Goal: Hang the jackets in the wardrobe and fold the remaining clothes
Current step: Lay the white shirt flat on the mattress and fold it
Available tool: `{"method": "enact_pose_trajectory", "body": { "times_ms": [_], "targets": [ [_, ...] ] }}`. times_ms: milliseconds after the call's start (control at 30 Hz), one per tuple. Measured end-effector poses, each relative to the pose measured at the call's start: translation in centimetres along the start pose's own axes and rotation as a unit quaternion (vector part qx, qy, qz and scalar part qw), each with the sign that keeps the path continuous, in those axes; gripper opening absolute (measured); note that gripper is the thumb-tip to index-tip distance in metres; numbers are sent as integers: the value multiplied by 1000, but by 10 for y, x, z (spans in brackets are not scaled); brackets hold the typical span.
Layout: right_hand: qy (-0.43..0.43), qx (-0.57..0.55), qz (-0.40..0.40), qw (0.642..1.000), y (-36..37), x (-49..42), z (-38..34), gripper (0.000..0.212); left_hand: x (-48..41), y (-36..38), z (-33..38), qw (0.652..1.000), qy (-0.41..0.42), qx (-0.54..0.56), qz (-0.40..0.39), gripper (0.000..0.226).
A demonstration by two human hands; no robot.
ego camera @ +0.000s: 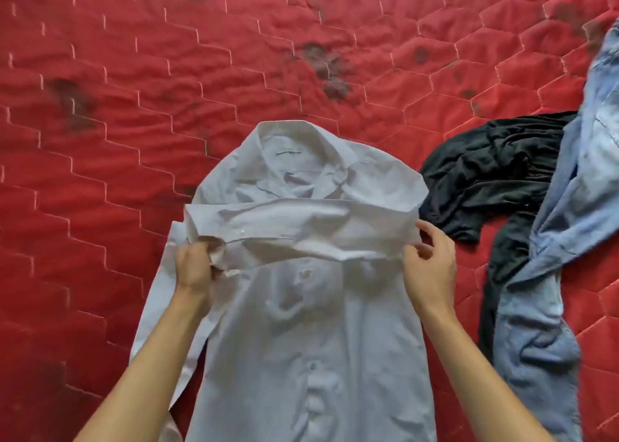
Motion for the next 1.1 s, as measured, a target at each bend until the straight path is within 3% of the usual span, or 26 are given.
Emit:
{"method": "enact_pose_trajectory", "body": {
  "times_ms": [100,233,333,467,567,667,767,867,1000,1100],
  "targets": [
    [20,32,8,999,11,-10,9,50,-36,-31,-32,995,-56,-75,-23,11],
    [36,159,-69,984,23,-35,36,53,-61,-51,-64,987,-76,-140,-32,29],
    [74,229,-93,966,23,-52,57,66,-71,-51,-77,984,-64,-165,-36,36],
    [135,151,-144,969,24,-62,76,69,-88,-55,-91,982,-48,-178,-28,35],
    [140,69,-215,964,24,-57,73,56,-89,-56,-77,984,-25,-178,11,30],
    [117,135,-280,943,26,-41,80,59,-88,-65,-61,978,2,-183,97,27],
    [51,273,-185,943,24,-37,90,72,-88,-70,-59,976,7,-194,100,36],
    [80,226,-126,963,32,-34,81,71,-89,-68,-59,971,8,-227,74,41],
    [76,249,-149,954,47,-41,73,33,-87,-65,-56,965,27,-251,76,40],
    [76,216,-77,970,28,-51,67,19,-83,-64,-54,962,36,-253,92,35]
  ]
}}
Point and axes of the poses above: each hand's wrist, its own x-axis away from the middle knuckle, its own y-axis out of the palm, z = x × y, the point moved 6 cm from there along -x, towards the middle knuckle
